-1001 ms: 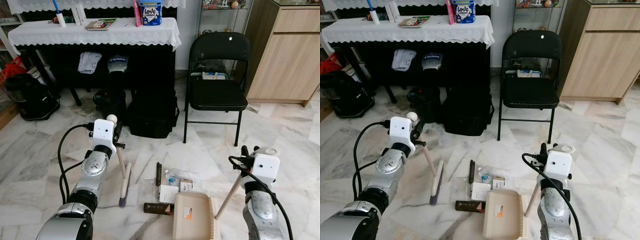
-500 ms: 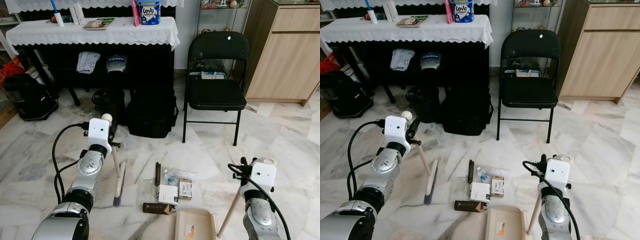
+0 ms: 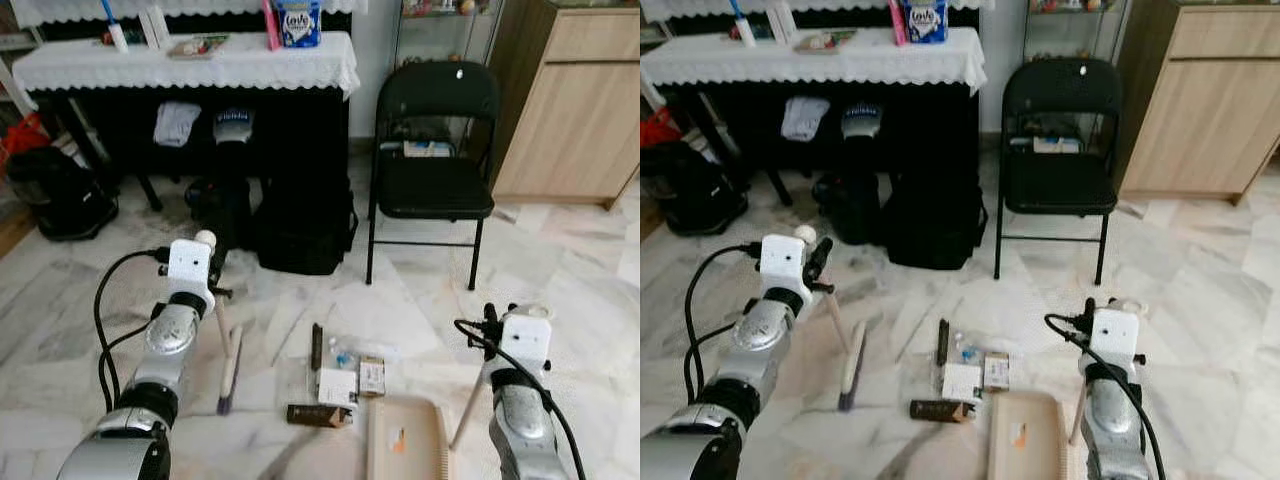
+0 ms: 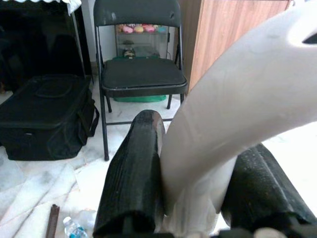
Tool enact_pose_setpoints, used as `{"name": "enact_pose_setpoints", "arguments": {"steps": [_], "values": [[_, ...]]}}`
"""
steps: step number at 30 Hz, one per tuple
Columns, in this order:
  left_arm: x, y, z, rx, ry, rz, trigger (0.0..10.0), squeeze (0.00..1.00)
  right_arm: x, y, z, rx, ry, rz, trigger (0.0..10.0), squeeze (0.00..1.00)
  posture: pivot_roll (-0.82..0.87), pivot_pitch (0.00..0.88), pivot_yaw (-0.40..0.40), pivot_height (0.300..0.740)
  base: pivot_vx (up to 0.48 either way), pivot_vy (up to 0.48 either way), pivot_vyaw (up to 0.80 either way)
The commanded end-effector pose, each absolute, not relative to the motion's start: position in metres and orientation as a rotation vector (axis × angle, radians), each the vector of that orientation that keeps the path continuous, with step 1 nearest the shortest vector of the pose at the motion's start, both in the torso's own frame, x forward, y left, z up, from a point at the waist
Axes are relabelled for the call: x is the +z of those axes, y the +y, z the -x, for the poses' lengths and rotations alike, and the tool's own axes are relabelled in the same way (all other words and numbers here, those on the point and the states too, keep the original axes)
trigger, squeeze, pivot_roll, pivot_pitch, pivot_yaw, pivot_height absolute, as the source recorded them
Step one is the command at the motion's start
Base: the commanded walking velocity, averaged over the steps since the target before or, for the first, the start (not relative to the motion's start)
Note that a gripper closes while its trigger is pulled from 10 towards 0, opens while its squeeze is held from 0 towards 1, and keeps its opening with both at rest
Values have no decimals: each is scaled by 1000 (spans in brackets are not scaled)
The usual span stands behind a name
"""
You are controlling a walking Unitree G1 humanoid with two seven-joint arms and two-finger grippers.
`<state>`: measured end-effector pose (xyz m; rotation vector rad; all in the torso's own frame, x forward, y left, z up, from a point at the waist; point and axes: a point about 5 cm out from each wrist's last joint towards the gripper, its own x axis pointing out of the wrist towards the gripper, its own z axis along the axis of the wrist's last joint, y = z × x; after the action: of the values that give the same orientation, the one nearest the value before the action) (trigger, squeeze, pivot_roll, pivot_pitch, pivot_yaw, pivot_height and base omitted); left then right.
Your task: Sweep floor
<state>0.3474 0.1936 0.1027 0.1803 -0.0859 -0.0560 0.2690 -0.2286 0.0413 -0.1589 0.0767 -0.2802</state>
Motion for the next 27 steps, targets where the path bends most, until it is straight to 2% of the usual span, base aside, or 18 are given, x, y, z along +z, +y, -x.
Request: {"name": "enact_pose_setpoints", "arguments": {"steps": [1, 15, 27], "values": [[111, 201, -348, -49, -120, -207, 10000, 0, 44, -227, -273, -273, 59, 160, 10000, 0, -118, 20, 90, 740, 0, 0, 0], [108, 213, -340, -50, -111, -232, 10000, 0, 39, -223, -273, -259, 50, 162, 10000, 0, -82, 67, 111, 740, 0, 0, 0], [108, 221, -334, -58, -109, -256, 10000, 0, 52, -221, -286, -228, -25, 201, 10000, 0, -61, 95, 129, 740, 0, 0, 0]]}}
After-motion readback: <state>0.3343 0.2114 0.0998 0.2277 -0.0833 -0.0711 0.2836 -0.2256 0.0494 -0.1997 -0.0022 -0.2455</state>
